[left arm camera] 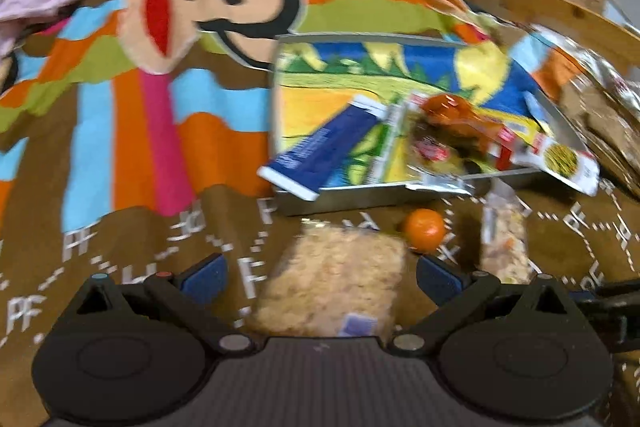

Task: Organize snacks
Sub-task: 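Grasp the nut bar packet with the right tool while the left tool grasps the granola bar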

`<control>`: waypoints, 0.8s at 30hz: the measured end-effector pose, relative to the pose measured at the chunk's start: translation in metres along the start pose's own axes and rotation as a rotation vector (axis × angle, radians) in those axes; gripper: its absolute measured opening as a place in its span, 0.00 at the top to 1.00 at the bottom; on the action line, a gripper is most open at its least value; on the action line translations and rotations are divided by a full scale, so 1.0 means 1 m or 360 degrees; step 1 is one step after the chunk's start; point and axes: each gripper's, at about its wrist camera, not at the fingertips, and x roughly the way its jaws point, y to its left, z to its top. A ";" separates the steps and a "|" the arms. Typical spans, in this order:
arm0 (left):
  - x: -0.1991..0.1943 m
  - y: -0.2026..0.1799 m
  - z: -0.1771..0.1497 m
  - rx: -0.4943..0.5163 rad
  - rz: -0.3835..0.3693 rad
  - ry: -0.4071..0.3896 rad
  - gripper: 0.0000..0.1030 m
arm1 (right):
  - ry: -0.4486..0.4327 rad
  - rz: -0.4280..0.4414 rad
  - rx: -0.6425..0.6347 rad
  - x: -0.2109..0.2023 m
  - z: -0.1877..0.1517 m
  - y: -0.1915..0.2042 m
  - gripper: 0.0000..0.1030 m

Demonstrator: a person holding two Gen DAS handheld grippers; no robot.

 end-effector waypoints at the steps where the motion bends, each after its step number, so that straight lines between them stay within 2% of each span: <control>1: 0.005 -0.001 0.000 0.0027 -0.0014 0.0014 0.01 | 0.0004 0.0001 0.0006 0.001 0.000 0.000 0.55; 4: 0.017 0.001 0.001 0.0036 -0.0036 0.0066 0.07 | 0.0020 0.0019 0.0033 0.006 0.001 -0.003 0.51; 9: 0.025 0.018 -0.001 -0.0108 -0.0170 0.0150 0.13 | 0.0016 0.0061 0.0054 0.019 0.005 -0.007 0.44; 14: 0.026 0.022 0.001 -0.0133 -0.0157 0.0178 0.20 | -0.0002 0.0109 0.0025 0.032 0.008 -0.009 0.41; 16: 0.025 0.021 0.001 -0.0141 -0.0146 0.0184 0.21 | -0.0009 0.0116 0.0010 0.034 0.007 -0.010 0.41; 18: 0.024 0.018 0.002 -0.0147 -0.0124 0.0190 0.22 | -0.0012 0.0116 -0.0013 0.034 0.008 -0.008 0.45; 24: 0.012 0.014 0.002 -0.0304 -0.0085 0.0232 0.23 | 0.0014 0.0100 0.0005 0.021 0.005 -0.004 0.53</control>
